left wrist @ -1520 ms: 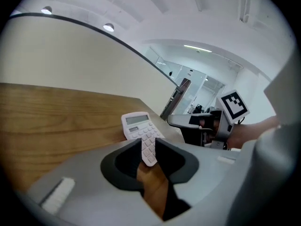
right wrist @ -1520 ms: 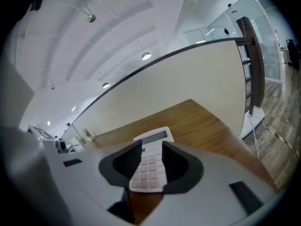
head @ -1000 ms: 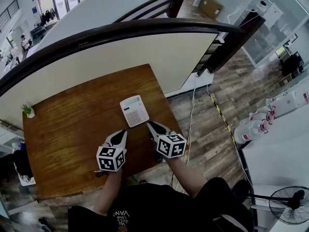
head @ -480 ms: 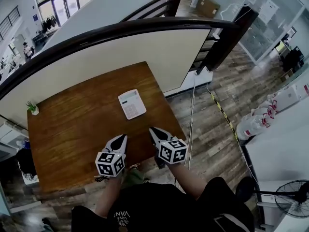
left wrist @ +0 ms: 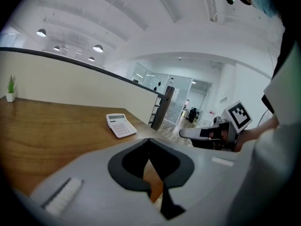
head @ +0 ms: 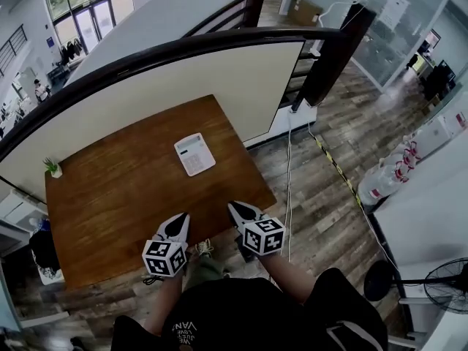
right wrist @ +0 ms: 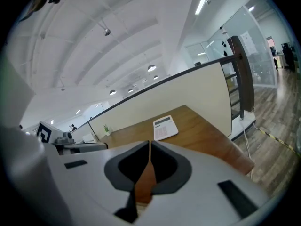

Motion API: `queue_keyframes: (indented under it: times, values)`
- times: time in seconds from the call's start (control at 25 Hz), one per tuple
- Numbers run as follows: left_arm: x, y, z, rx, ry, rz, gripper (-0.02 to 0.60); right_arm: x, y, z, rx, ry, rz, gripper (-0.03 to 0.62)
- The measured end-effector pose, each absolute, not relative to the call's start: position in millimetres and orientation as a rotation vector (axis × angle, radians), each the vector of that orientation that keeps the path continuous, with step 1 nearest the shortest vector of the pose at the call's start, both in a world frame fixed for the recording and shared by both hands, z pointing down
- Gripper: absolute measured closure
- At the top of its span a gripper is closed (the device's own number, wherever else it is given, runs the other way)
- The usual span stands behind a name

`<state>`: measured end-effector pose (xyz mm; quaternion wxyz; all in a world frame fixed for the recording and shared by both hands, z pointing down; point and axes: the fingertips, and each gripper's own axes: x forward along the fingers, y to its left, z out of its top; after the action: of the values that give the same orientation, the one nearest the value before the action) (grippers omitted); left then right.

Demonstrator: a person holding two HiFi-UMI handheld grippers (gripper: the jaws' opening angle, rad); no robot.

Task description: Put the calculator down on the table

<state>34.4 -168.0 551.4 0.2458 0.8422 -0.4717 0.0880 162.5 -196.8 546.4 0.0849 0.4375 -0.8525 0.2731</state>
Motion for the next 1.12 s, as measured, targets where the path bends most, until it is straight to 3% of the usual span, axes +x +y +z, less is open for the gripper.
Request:
queue_keyframes:
  times: [1.12]
  values:
    - [54, -62, 562, 2.342, -1.241, 0.244, 0.569, 190, -87, 556, 1.317, -2.505, 0.783, 0.576]
